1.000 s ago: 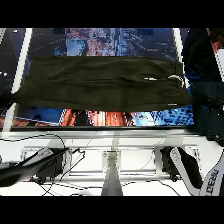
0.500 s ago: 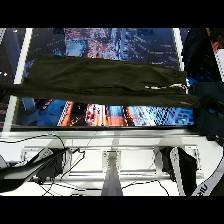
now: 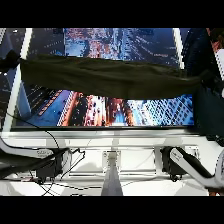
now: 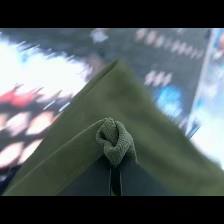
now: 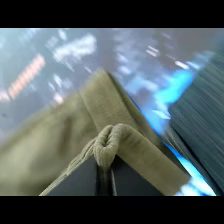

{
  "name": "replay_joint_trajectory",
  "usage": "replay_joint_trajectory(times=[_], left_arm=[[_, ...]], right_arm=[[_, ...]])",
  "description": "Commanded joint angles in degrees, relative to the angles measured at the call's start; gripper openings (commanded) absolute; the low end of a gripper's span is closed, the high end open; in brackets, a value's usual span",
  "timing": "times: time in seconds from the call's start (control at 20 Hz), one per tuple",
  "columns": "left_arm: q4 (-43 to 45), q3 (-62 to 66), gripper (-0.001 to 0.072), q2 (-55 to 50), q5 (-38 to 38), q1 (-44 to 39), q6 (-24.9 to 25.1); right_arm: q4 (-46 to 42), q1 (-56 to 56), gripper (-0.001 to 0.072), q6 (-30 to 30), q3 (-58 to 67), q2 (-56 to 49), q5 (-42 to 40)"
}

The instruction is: Fold the clothes and pants, and hang the long-sleeved shirts on hangers.

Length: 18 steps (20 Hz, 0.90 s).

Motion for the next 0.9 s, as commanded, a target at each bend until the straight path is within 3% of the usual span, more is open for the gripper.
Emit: replay_joint_trajectory(times=[0.0, 0.05, 0.1, 0.15, 0.2, 0.25, 0.4, 0.6, 0.75, 0.85], left_arm=[[0.9, 9.5, 0.0018, -8.9, 5.5, -4.0, -6.5], [0.7, 9.9, 0.0023, -10.0, 7.3, -4.4, -8.6], [0.1, 9.9, 0.0135, -10.7, 8.2, -4.7, -9.4], [-0.2, 9.9, 0.044, -11.0, 8.3, -4.7, -9.4], [-0.3, 9.9, 0.071, -10.9, 8.2, -4.7, -9.5], [-0.5, 9.9, 0.072, -10.5, 7.0, -4.6, -9.4], [0.2, 9.9, 0.072, -7.5, -1.2, -2.3, -9.1], [10.1, 9.8, 0.0669, -2.4, -20.5, 3.1, -9.1], [23.6, 8.7, 0.0632, 1.5, -32.6, 5.4, -7.6], [24.8, 5.3, 0.0627, 3.8, -36.0, 6.5, -4.0]], right_arm=[[1.3, 2.4, 0.0025, 6.7, 11.0, -15.2, -7.1], [1.6, 2.8, 0.0025, 7.0, 12.7, -18.5, -10.1], [1.6, 3.1, 0.003, 7.0, 13.8, -21.3, -11.6], [1.5, 3.2, 0.0152, 7.0, 14.3, -23.2, -12.8], [1.5, 3.2, 0.0459, 7.0, 14.3, -24.4, -13.0], [1.5, 3.2, 0.072, 7.0, 14.3, -24.7, -12.0], [1.1, 3.2, 0.0712, 6.6, 14.3, -23.9, -7.7], [1.0, 3.2, 0.0711, 6.5, 14.3, -22.6, -2.8], [1.0, 3.2, 0.0693, 1.0, 14.3, -22.1, -0.9], [1.0, 3.2, 0.0693, -2.7, 14.3, -22.1, 0.4]])
